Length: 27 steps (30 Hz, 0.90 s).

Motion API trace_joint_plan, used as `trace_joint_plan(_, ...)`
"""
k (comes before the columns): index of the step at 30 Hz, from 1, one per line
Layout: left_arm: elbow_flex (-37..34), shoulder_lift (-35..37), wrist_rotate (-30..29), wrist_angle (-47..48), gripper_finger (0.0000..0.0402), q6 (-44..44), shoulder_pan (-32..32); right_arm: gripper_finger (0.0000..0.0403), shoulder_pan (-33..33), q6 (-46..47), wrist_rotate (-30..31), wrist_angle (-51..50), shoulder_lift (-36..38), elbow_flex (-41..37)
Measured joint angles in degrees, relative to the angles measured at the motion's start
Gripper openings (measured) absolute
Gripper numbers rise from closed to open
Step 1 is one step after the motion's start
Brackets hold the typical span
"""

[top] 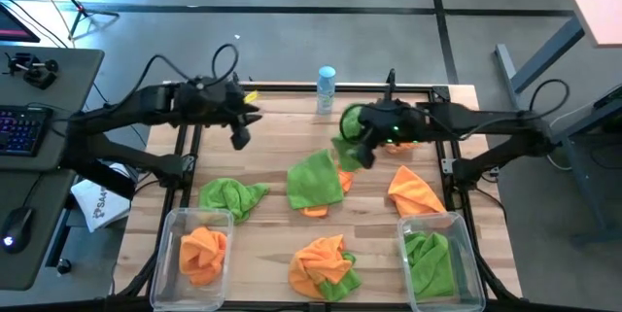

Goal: Sort microfiber towel by color & place in baskets
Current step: Put the green microfiber cloth into the right transparent bin

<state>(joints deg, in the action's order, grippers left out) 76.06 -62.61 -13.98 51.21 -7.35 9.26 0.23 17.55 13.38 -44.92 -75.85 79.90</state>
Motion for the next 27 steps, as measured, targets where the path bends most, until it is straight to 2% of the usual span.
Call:
trace_joint_plan(6,-15.72,12.43,2.04,-9.21,0.0090,-1.63,-0.09,0.0003,8.22,15.24,0.21,-26.31,-0.36,13.88)
trace_joint_plan(12,-25.48,20.85,3.32,-17.76,0.0090,-2.03,-0.09,0.0001,20.37,36.30,0.07,-45.68,-0.50,21.61)
trace_joint_plan(16,-28.17,22.78,2.79,-18.79,0.0090,-3.01,0.00,0.0001,28.07,44.27,-1.12,-45.13,-0.54,21.59)
trace_joint_plan(20,-28.46,22.79,1.73,-18.88,0.0090,-2.91,0.00,0.0001,35.15,48.05,-8.90,-45.13,-1.09,18.73)
trace_joint_plan(25,-28.44,22.77,1.61,-21.46,0.0090,-0.52,0.00,0.0000,44.65,56.11,-18.24,-45.00,-1.14,11.19)
trace_joint_plan(27,-28.44,22.79,1.55,-22.65,0.0090,-0.29,0.00,0.0000,47.75,58.20,-20.03,-43.97,-1.09,7.70)
